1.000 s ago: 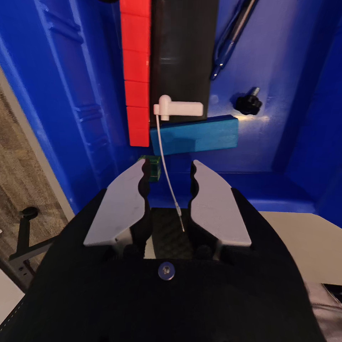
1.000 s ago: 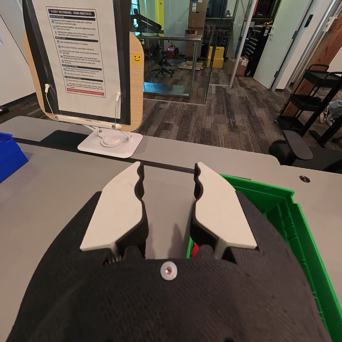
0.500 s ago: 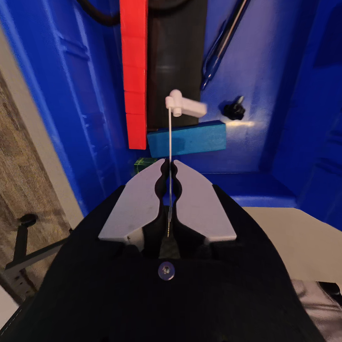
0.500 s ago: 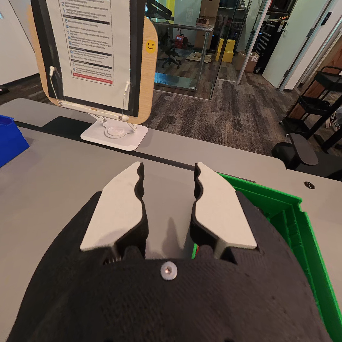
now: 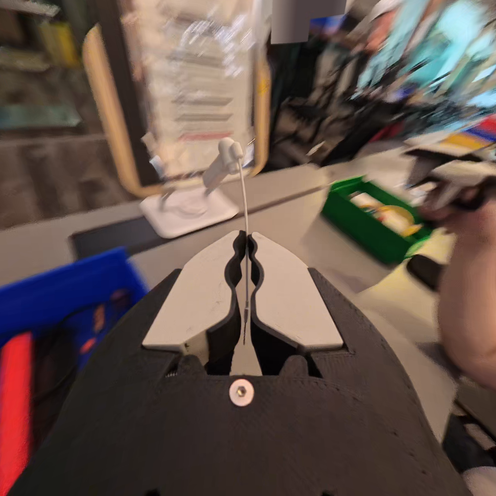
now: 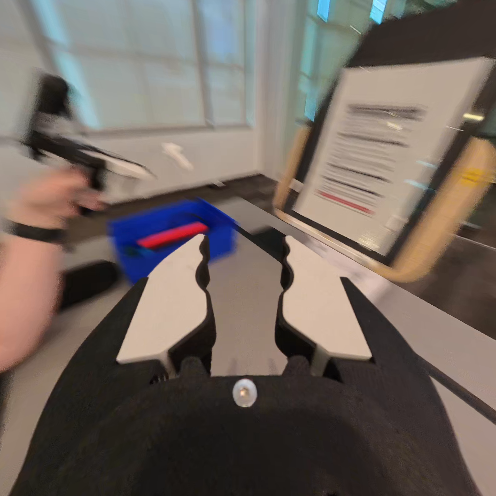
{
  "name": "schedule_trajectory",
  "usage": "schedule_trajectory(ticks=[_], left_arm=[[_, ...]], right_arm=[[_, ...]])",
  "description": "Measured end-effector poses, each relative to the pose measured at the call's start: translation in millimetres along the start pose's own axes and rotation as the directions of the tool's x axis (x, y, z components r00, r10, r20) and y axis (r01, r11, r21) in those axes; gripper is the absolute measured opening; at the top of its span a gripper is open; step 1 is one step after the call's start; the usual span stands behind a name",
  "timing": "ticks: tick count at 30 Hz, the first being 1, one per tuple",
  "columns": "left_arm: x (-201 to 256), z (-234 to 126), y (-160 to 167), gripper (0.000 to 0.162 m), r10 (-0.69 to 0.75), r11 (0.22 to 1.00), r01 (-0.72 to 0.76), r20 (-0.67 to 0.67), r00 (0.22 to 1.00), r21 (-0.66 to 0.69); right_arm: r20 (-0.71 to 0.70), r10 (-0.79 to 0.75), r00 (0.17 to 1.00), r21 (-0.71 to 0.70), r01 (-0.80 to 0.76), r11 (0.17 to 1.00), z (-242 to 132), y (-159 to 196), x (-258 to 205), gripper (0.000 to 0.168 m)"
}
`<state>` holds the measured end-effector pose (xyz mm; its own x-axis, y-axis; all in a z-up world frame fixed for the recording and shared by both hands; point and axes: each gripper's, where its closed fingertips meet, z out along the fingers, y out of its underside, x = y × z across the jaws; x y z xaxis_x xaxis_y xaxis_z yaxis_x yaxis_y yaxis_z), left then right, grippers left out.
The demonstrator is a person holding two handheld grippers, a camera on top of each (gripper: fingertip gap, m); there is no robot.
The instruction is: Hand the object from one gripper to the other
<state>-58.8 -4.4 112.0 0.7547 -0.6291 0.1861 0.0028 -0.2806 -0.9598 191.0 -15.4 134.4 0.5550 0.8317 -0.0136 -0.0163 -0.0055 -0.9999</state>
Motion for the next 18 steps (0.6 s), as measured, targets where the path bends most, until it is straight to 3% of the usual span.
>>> schedule_trajectory(ticks=[1,3,5,12,18], left_arm=[[22,6,-11,0.001,0.004,0.998,0.002,-0.092,0.996,0.068],[64,18,-23,0.001,0.033,0.989,0.005,-0.255,0.966,0.147],[96,31,-25,0.001,0.080,0.981,-0.014,-0.338,0.938,0.191],[157,66,-8,0.001,0.178,0.975,-0.107,-0.395,0.901,0.196],[167,71,-5,0.001,0.159,0.976,-0.076,-0.430,0.889,0.203]], right_arm=[[0.127,0.054,0.990,0.075,-0.064,0.995,7,-11,-24,0.050],[0.358,0.137,0.924,0.151,-0.202,0.968,14,-25,-63,0.050],[0.478,0.218,0.851,0.136,-0.317,0.939,23,-26,-83,0.049],[0.510,0.347,0.788,0.224,-0.510,0.831,34,-28,-69,0.040],[0.441,0.351,0.826,0.175,-0.463,0.869,48,-14,-71,0.039]])
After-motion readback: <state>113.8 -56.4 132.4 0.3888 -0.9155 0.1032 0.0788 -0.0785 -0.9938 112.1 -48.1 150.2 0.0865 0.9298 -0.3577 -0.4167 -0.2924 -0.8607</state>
